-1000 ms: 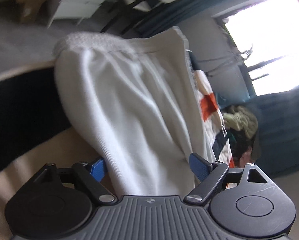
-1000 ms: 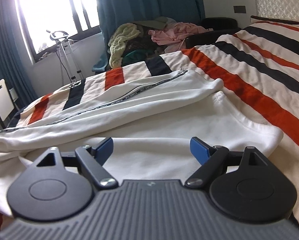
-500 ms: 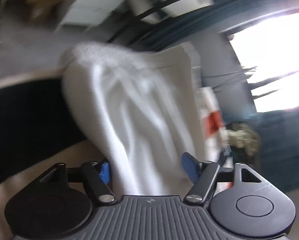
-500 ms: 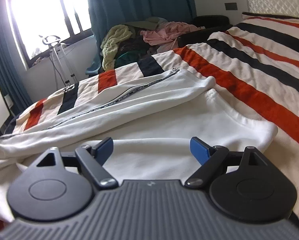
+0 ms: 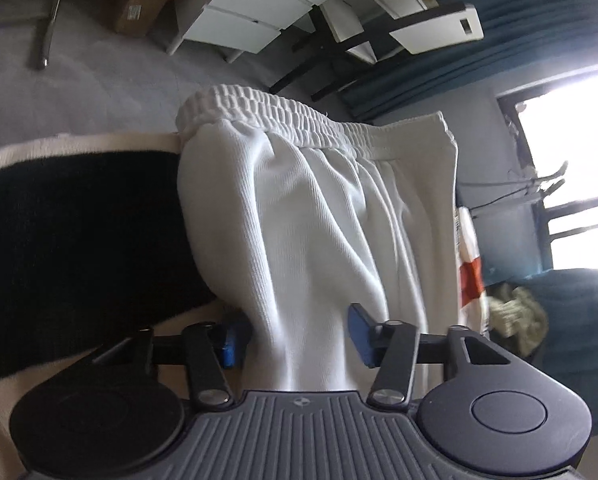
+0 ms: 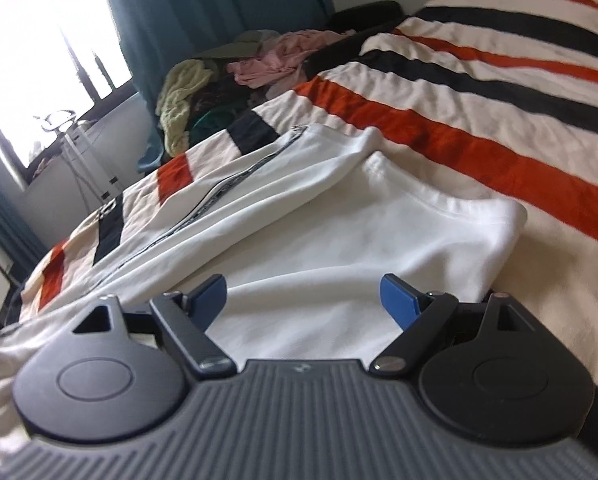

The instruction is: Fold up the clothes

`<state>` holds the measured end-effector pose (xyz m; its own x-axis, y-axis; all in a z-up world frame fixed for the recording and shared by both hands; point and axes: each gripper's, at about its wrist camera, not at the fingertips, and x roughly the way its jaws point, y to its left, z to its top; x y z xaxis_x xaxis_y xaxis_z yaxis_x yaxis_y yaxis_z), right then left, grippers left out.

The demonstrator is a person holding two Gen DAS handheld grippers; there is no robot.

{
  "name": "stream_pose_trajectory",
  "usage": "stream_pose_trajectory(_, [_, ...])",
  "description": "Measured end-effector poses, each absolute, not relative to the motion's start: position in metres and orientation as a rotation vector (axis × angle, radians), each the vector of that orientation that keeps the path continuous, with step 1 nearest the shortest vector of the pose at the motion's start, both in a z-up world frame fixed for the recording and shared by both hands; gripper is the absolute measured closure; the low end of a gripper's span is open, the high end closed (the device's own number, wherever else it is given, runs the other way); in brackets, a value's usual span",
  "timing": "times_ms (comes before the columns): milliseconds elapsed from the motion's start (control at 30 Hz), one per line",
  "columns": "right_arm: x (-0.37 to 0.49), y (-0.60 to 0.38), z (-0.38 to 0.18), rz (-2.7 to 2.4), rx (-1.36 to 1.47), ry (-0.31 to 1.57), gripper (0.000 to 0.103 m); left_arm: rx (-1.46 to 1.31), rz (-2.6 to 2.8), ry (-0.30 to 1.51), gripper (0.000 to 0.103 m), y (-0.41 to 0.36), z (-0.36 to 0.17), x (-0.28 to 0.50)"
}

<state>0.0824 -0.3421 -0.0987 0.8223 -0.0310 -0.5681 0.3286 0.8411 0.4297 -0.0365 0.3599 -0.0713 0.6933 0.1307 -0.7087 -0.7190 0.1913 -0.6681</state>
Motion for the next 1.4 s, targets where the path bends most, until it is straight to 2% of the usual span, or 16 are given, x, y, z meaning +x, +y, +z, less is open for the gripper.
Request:
stream_pose_trajectory(33, [0.082,-0.346,-0.100,-0.212,0.568,0.582,0.018,-1.233,0.652,0.579,0.071,0.358,-0.070,-0.036])
stream_pose_trajectory(100, [0.082,-0.354,-0.104,-0.232,0.616,0.586,0.018,-1.229,0.653,0.574,0.089,0.357,-0.068,-0.039])
stream_pose_trajectory(233, [0.078,-0.378,-0.116,-0.309,0.769,0.596,0.018,-1.239,0.639,0.535,0.096,0.355,-0.069,-0.048])
stream_pose_trajectory(467, [0.065,-0.429,-0.153,-0.513,1.096,0.636,0.018,-1.149,0.584,0.445,0.099,0.342,-0.045,-0.051])
stream_pose_trajectory(633, [0.062,-0.459,-0.181,-0.525,1.301,0.652,0.016,-1.188,0.552,0.422,0.098,0.343,-0.045,-0.046])
stream_pose_trajectory(1000, [0.068,-0.482,-0.193,-0.537,1.376,0.595,0.048,-1.305,0.573,0.463,0.097,0.369,-0.076,-0.053])
stream_pose_trajectory(1033, [0.071,-0.484,-0.194,-0.524,1.381,0.592,0.055,-1.322,0.571,0.460,0.097,0.371,-0.077,-0.055])
stream_pose_trajectory(1067, [0.076,-0.485,-0.195,-0.501,1.379,0.596,0.060,-1.338,0.565,0.458,0.093,0.375,-0.082,-0.055])
stream_pose_trajectory(1100, [0.082,-0.487,-0.196,-0.478,1.378,0.600,0.061,-1.352,0.559,0.457,0.079,0.376,-0.084,-0.056])
stream_pose_trajectory(1133, [0.087,-0.487,-0.197,-0.454,1.372,0.609,0.066,-1.366,0.554,0.457,0.070,0.377,-0.086,-0.057])
stream_pose_trajectory(1167, [0.094,-0.485,-0.197,-0.425,1.353,0.632,0.068,-1.380,0.549,0.457,0.054,0.378,-0.087,-0.059])
stream_pose_trajectory(1233, [0.110,-0.471,-0.195,-0.341,1.281,0.704,0.071,-1.392,0.565,0.455,0.048,0.379,-0.086,-0.062])
stream_pose_trajectory(1267, [0.114,-0.465,-0.190,-0.328,1.233,0.722,0.079,-1.397,0.575,0.454,0.043,0.379,-0.085,-0.063])
stream_pose_trajectory(1300, [0.116,-0.460,-0.184,-0.335,1.180,0.724,0.082,-1.403,0.585,0.452,0.038,0.380,-0.085,-0.065])
stream_pose_trajectory(1367, [0.113,-0.460,-0.176,-0.364,1.164,0.676,0.093,-1.422,0.603,0.432,0.037,0.382,-0.087,-0.071])
stream_pose_trajectory(1400, [0.109,-0.463,-0.175,-0.378,1.187,0.645,0.093,-1.430,0.610,0.421,0.037,0.384,-0.088,-0.073])
